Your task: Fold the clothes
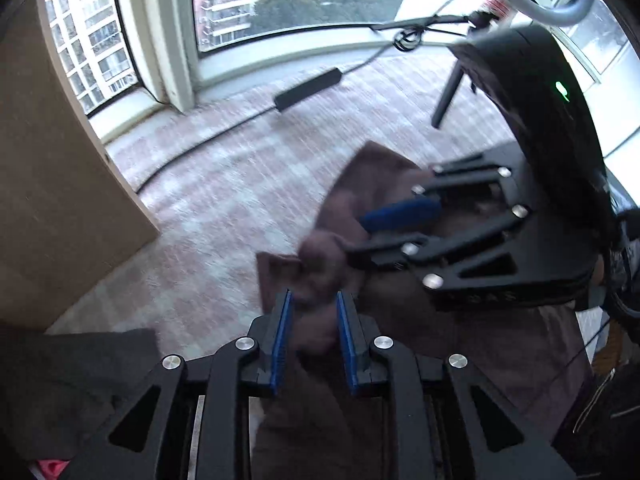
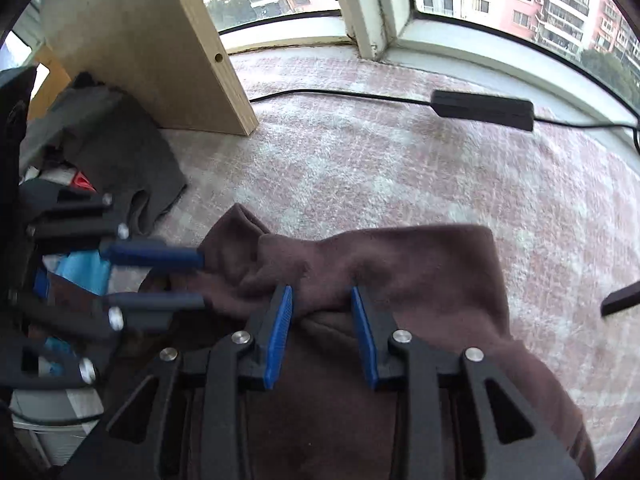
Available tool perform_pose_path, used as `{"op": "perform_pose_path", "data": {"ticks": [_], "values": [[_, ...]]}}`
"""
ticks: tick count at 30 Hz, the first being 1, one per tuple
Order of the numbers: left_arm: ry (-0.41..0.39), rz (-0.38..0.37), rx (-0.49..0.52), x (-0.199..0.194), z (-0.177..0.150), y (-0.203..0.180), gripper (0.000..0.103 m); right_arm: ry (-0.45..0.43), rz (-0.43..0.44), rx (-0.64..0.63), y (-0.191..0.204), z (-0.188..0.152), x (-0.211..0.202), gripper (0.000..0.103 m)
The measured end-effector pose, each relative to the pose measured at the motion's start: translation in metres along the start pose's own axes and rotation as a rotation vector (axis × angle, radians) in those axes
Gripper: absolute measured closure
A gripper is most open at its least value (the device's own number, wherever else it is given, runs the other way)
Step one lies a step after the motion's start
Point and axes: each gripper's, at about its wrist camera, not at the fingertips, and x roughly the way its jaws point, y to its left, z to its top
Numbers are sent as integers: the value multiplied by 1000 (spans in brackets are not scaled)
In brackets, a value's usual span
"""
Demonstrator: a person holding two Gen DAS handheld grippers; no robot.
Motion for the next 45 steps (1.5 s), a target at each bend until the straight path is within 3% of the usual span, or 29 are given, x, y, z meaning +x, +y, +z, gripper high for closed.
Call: {"op": "perform_pose_path", "data": {"ticks": [5, 14, 18, 22, 27, 31, 32, 35, 38, 43, 45], "values": [[32, 63, 54, 21, 8, -5, 82, -15, -27, -26, -4, -8, 5, 73], [67, 76, 139, 37, 11, -11, 80, -15, 12, 11, -33, -24, -10, 74], [37, 118, 148, 37, 10, -18, 95, -17, 7, 16, -33, -25, -13, 74], [21, 118, 100, 26, 11, -12, 99, -61, 4, 90, -47, -31, -27, 74], [-77, 151, -18, -6, 26, 30, 98, -115, -140, 157, -79, -55, -58, 72], [-107, 218, -95, -12, 27, 62, 100, -87, -215, 161, -100, -64, -55, 72], [-111, 237, -102, -12, 29, 66, 98, -91, -212, 154, -101, -64, -56, 72], [-100, 137, -118, -30, 22, 73, 93, -95, -213, 130, -100, -67, -65, 72], [-33, 89, -61, -52, -9, 56, 75, -109, -234, 85, -101, -81, -84, 71], [86, 101, 1, -82, -76, 45, 70, -106, -215, 118, -120, -125, -119, 64], [129, 123, -4, -85, -92, 49, 63, -94, -228, 149, -128, -145, -128, 63]]}}
